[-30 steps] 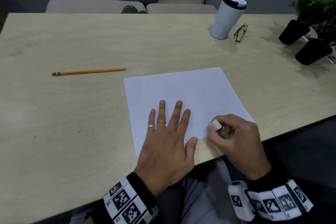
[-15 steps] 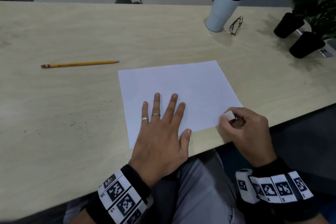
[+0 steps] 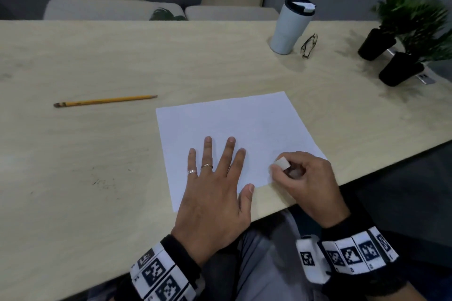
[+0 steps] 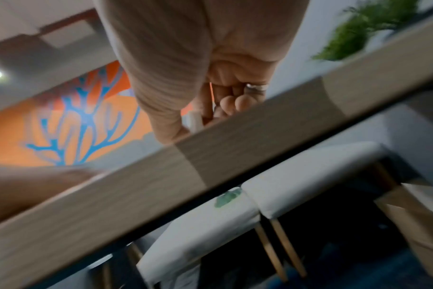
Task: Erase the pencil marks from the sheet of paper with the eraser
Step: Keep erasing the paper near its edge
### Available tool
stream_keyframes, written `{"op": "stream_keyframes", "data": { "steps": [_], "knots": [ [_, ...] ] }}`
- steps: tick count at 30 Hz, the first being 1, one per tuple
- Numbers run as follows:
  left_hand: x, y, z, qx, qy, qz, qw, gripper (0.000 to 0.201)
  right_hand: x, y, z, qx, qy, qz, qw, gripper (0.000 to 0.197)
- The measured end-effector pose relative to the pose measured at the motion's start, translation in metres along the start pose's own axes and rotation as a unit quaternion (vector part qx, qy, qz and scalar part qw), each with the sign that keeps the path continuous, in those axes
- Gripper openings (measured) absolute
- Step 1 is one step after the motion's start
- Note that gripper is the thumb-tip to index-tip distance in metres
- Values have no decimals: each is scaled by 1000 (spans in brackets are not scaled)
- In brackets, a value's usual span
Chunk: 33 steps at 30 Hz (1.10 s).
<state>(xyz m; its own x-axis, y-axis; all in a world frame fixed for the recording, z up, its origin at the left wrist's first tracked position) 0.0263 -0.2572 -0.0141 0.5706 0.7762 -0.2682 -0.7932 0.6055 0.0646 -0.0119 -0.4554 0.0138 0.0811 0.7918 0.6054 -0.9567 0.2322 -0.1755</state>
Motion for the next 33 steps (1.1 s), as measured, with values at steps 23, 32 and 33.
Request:
{"op": "stream_keyframes", "data": {
  "steps": [23,32,33],
  "knots": [
    [0,1,-1,-2,-1,-1,1000,71,-25,-20,8,-92,44,-24,995,26],
    [0,1,-1,-7,-2,-2,1000,71,-28,-25,7,-104,60,-16,993,27],
    [0,1,-1,-8,1,-3,1000,71,-24,-23,5,-101,50,-15,993,26]
  ]
}}
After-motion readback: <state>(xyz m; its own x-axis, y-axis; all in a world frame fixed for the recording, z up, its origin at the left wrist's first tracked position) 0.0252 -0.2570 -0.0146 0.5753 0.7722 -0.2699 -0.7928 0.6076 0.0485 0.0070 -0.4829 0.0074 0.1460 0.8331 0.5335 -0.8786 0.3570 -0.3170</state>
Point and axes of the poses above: each hand's wrist, its own y-axis away from the middle knuckle, its own z-axis out of the back of the hand, x = y × z, the point moved 4 cm from there along -y, towards the middle knuckle, and after that the axes turned 1 degree about y, right-handed, at the moved point
